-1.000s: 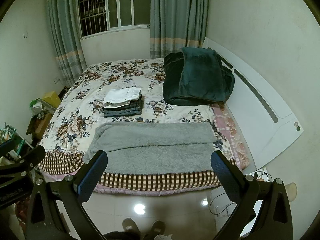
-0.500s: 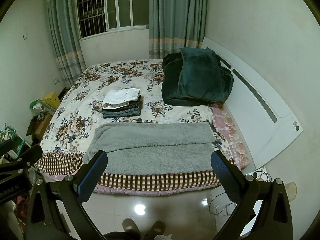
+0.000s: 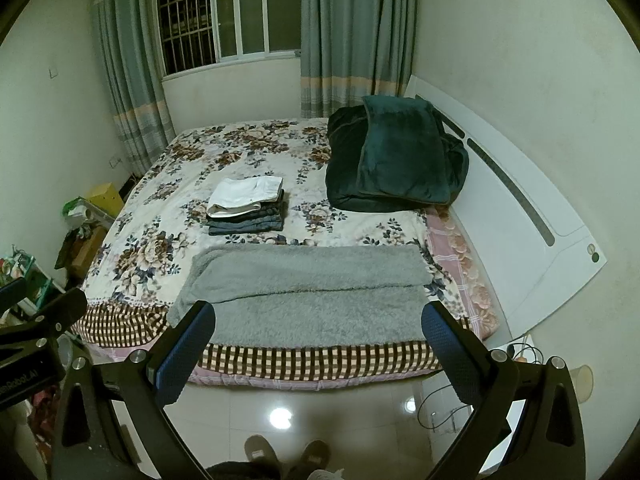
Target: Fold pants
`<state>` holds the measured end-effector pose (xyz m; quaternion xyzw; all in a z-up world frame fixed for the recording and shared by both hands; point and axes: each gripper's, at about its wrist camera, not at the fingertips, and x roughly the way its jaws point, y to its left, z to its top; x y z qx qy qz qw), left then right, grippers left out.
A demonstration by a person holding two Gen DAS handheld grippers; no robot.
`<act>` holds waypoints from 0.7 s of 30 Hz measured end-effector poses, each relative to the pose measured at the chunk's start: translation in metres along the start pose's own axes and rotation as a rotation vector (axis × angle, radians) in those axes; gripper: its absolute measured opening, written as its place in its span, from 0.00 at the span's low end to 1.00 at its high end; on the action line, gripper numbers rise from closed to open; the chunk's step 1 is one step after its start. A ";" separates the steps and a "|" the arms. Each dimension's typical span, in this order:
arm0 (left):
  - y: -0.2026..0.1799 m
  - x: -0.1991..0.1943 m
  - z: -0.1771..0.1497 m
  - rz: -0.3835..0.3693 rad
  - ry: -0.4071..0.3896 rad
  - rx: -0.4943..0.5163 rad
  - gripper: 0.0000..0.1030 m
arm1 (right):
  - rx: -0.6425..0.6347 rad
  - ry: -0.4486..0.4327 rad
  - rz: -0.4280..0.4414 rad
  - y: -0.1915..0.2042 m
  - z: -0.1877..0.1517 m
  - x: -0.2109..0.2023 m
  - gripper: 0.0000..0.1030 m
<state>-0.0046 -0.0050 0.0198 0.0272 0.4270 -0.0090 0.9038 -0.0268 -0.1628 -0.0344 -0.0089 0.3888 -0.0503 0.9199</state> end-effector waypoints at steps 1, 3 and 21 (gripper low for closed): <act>0.000 0.000 0.000 0.000 0.000 -0.001 1.00 | 0.001 -0.001 -0.001 0.000 0.000 0.000 1.00; 0.000 0.000 0.000 -0.001 0.000 0.000 1.00 | 0.000 -0.001 0.000 0.000 0.001 -0.003 1.00; 0.000 -0.004 0.001 -0.001 -0.006 -0.002 1.00 | -0.001 -0.007 0.007 0.003 0.000 -0.006 1.00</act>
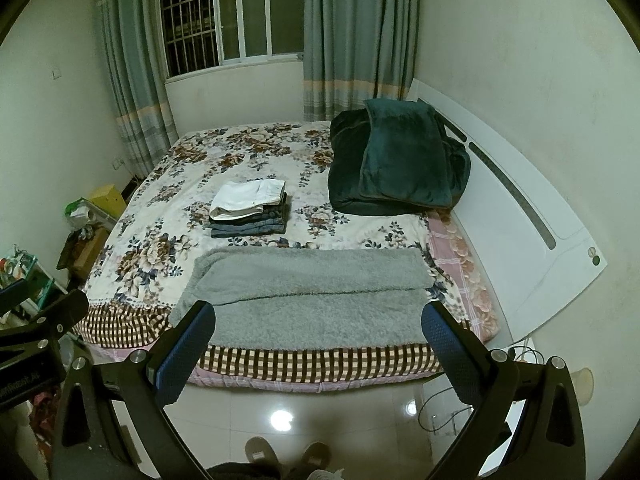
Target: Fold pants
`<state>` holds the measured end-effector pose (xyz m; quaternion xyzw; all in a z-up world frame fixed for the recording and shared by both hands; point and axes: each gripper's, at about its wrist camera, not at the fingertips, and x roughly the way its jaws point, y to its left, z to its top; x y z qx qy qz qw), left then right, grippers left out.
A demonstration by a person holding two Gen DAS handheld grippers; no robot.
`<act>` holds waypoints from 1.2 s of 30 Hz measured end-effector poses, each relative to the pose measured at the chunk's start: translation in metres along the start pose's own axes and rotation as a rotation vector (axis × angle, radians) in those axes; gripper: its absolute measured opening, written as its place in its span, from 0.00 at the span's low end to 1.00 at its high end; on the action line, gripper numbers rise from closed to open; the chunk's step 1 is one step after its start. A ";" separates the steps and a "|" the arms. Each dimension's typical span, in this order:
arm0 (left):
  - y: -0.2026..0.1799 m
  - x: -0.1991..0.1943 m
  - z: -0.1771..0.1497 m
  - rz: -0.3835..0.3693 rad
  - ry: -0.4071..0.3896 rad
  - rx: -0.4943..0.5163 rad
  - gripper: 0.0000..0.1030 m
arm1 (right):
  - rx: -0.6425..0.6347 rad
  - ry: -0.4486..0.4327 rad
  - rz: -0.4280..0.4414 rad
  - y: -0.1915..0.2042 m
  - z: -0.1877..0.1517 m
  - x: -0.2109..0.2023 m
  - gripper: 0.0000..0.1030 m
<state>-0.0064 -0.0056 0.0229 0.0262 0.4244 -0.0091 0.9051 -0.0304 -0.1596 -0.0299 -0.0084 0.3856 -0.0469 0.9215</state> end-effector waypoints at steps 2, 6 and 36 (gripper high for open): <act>0.001 0.000 0.000 0.000 0.000 0.000 1.00 | -0.001 0.002 0.004 0.001 0.002 -0.002 1.00; -0.001 -0.004 0.002 0.001 -0.002 -0.002 1.00 | -0.006 0.004 0.009 0.009 0.012 -0.008 1.00; -0.038 0.232 0.088 0.216 0.116 -0.129 1.00 | 0.083 0.186 -0.098 -0.095 0.076 0.286 1.00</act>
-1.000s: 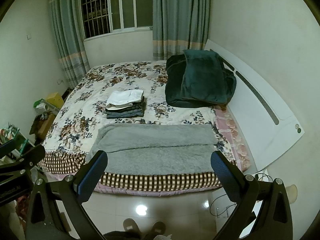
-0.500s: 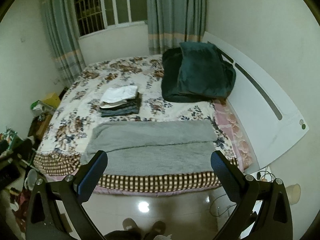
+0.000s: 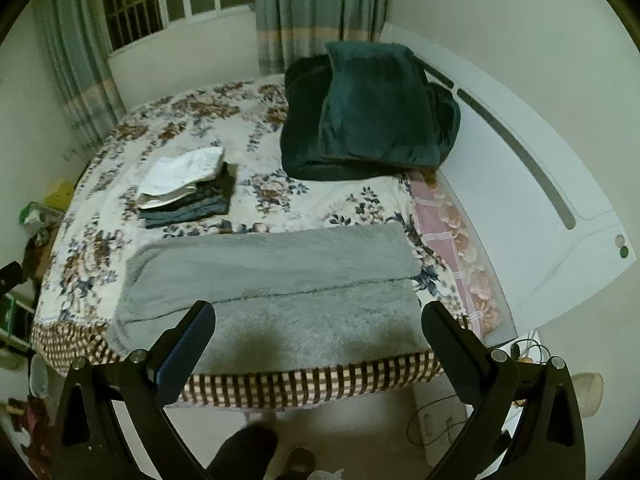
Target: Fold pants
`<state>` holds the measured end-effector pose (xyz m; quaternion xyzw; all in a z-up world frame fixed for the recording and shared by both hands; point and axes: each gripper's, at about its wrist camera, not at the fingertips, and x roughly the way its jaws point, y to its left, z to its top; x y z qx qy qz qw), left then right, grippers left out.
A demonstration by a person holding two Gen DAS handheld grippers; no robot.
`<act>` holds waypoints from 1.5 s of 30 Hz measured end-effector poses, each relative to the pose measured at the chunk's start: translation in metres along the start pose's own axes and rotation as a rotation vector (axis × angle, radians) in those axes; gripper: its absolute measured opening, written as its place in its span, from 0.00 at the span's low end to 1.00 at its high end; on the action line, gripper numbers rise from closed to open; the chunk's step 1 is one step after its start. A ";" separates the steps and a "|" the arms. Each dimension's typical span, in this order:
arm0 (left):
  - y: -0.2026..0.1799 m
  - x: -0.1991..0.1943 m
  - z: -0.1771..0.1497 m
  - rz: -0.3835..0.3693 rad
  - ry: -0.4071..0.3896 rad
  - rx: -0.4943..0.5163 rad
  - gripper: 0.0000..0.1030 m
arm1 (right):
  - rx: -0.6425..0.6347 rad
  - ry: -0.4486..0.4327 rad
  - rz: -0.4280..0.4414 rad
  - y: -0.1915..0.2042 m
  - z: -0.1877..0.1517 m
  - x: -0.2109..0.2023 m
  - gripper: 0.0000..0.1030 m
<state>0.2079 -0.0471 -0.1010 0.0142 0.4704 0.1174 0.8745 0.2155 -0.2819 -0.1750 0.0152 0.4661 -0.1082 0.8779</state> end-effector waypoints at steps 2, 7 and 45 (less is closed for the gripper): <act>-0.005 0.027 0.013 0.007 0.023 0.009 1.00 | 0.017 0.033 -0.011 -0.003 0.017 0.040 1.00; -0.015 0.131 0.059 0.039 0.138 -0.036 1.00 | 0.096 0.130 -0.052 -0.009 0.061 0.154 1.00; -0.006 0.460 0.080 0.020 0.465 -0.517 0.04 | 0.861 0.463 0.062 -0.126 0.074 0.705 0.09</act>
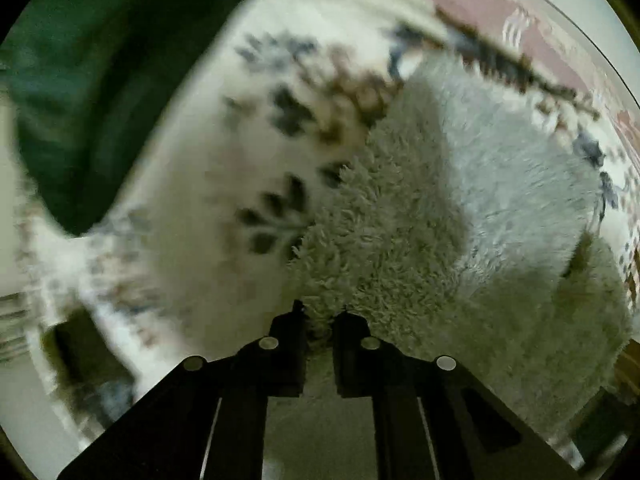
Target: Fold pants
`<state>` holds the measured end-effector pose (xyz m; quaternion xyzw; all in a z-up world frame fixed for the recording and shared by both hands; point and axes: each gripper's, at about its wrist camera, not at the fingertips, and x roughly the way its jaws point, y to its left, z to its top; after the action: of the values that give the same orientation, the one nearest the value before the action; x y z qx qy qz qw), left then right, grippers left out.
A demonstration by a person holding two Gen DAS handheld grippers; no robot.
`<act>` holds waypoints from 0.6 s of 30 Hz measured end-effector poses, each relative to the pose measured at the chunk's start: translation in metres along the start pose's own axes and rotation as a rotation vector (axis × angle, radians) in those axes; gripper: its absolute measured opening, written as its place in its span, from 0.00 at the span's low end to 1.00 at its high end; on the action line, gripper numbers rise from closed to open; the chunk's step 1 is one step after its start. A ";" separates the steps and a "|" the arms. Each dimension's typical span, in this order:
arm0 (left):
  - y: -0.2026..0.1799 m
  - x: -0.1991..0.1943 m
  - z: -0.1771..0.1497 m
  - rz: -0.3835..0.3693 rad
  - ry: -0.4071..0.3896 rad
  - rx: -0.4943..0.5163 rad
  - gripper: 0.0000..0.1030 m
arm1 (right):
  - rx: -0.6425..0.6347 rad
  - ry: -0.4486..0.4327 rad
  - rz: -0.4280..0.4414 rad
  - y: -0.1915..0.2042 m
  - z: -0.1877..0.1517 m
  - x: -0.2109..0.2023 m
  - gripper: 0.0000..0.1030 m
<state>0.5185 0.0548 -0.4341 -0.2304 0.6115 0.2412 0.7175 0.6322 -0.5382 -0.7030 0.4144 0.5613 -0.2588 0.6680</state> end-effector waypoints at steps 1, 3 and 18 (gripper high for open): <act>0.000 -0.016 0.001 -0.023 -0.027 -0.003 0.04 | -0.011 -0.025 0.049 0.000 -0.004 -0.018 0.09; 0.007 -0.039 0.002 -0.070 -0.076 -0.009 0.04 | -0.030 -0.075 0.152 -0.003 -0.012 -0.059 0.09; 0.158 0.009 -0.163 0.034 -0.061 0.007 0.04 | -0.087 0.006 0.040 -0.243 -0.144 -0.095 0.09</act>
<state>0.2960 0.0763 -0.4724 -0.2100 0.5941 0.2582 0.7323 0.3357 -0.5552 -0.6788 0.3969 0.5656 -0.2198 0.6887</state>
